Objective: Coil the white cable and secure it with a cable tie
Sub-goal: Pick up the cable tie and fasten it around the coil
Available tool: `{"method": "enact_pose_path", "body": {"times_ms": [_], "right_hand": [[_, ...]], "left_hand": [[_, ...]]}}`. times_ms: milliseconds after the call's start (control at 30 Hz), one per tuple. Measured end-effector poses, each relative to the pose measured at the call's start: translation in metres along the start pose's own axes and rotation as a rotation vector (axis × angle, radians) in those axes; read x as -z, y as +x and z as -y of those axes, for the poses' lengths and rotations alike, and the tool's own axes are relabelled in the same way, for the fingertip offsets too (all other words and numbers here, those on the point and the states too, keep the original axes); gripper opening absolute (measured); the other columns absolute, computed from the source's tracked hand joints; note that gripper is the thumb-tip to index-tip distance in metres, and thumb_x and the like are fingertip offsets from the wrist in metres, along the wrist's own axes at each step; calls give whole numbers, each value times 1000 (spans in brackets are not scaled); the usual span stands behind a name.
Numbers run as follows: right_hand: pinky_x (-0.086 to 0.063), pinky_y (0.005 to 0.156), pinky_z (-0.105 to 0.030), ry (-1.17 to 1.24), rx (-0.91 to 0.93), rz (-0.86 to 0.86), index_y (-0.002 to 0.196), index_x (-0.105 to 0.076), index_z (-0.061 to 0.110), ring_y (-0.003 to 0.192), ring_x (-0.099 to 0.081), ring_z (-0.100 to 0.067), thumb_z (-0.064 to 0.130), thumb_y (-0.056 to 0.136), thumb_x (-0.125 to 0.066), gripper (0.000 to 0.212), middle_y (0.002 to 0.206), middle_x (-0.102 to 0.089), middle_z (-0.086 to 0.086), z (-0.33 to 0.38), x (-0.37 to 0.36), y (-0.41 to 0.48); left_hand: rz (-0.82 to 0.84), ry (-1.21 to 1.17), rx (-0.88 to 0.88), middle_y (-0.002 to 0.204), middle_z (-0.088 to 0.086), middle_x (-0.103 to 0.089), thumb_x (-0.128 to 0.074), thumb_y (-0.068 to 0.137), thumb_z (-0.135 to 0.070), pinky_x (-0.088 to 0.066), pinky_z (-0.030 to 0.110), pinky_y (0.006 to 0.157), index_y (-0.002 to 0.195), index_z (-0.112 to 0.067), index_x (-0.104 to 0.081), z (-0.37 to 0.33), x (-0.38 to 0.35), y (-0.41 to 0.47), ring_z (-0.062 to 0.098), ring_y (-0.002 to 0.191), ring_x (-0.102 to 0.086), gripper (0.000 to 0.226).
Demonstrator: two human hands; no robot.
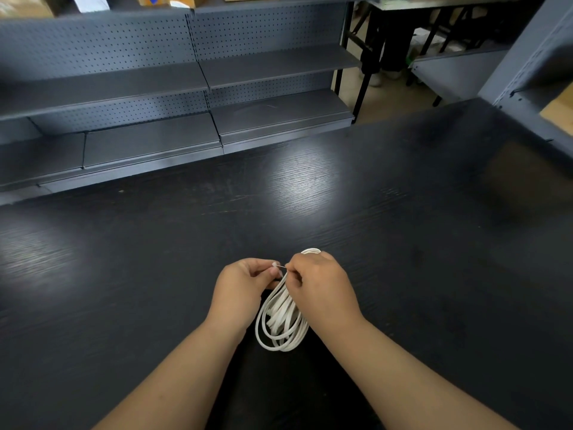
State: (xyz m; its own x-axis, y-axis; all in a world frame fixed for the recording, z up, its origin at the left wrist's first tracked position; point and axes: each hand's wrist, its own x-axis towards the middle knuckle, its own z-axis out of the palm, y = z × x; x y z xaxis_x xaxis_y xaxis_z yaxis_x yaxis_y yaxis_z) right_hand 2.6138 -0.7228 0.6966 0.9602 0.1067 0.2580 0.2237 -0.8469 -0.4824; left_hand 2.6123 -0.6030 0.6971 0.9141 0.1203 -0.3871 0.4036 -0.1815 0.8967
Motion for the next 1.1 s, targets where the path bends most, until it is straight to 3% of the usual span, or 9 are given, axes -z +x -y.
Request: {"method": "enact_pose_path", "body": {"times_ms": [200,567,800,900,1100], "right_hand": [[-47,40,-25,-55,62,-28,55,-58,10,52,-56,-19,3,57,-81,24,50,-57,-1,0,-1,-1],[-41,43,-21,-98,68,-32,54,-56,13,52,-53,-16,6,57,-81,26,50,-54,2,1,-3,-1],[-49,44,-25,-25,51,-18,59,-61,10,56,-59,-20,3,62,-78,18,56,-62,0,-3,-2,-3],[-52,50,-24,22,30,-26,64,-66,13,59,-60,-18,11,69,-68,6,60,-65,1,-5,-2,-3],[-47,75,-25,137,-96,79,89,-74,14,83,-62,-16,19,85,-61,15,84,-72,0,-4,7,-1]], "left_hand": [[-23,2,-16,76,-3,-74,-59,89,-11,-50,12,61,88,-19,-71,2,-1,-2,4,71,-69,15],[-57,0,-26,76,-3,-74,-60,89,-13,-54,25,73,88,-19,-72,5,-4,-2,6,72,-69,14],[-56,29,-83,79,-6,-73,-60,89,-15,-53,19,69,87,-21,-71,5,-6,-5,3,73,-68,13],[-53,26,-100,77,-7,-73,-59,89,-14,-53,16,65,85,-21,-72,5,-6,-7,3,71,-68,15],[-60,-9,-104,79,-6,-73,-60,88,-14,-54,16,67,87,-21,-72,4,-9,-10,4,73,-68,14]]}}
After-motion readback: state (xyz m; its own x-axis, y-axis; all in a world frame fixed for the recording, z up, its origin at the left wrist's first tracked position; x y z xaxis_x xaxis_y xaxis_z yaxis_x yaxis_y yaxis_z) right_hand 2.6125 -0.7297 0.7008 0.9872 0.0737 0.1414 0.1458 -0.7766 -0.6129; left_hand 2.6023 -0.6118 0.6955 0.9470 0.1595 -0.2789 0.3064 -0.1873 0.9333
